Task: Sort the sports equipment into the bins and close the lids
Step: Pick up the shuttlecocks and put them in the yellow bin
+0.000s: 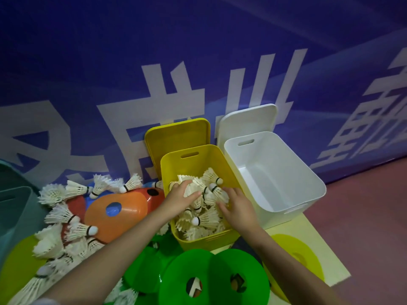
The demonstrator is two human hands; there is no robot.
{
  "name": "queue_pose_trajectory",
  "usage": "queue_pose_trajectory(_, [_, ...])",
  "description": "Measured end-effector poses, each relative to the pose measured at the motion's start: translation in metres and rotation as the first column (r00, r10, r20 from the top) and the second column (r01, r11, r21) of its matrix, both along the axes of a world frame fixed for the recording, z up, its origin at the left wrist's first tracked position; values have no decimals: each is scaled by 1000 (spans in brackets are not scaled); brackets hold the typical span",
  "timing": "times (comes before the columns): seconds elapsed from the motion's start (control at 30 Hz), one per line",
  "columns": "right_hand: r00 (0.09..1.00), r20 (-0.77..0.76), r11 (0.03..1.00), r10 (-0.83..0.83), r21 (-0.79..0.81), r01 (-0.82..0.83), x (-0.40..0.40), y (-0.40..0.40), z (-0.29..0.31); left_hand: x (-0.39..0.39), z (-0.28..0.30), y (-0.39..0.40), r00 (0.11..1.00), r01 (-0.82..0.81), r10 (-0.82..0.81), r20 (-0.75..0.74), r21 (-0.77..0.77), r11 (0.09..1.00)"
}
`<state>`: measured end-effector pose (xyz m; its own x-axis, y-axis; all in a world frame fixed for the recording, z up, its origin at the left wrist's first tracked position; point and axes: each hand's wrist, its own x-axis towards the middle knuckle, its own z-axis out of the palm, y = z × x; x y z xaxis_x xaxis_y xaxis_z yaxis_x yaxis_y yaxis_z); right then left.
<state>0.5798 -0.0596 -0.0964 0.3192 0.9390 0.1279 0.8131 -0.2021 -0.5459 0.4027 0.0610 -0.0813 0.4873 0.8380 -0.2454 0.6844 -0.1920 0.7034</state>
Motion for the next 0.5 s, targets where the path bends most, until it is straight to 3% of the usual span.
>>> queue_pose_trajectory(0.33, [1000, -20, 1000, 8, 7, -8, 3, 1, -3, 4, -22, 2, 967, 127, -118, -226, 25, 992])
queue_pose_trajectory(0.5, [999, 7, 999, 34, -10, -34, 4, 1, -6, 4, -28, -6, 872, 292, -183, -455, 181, 939])
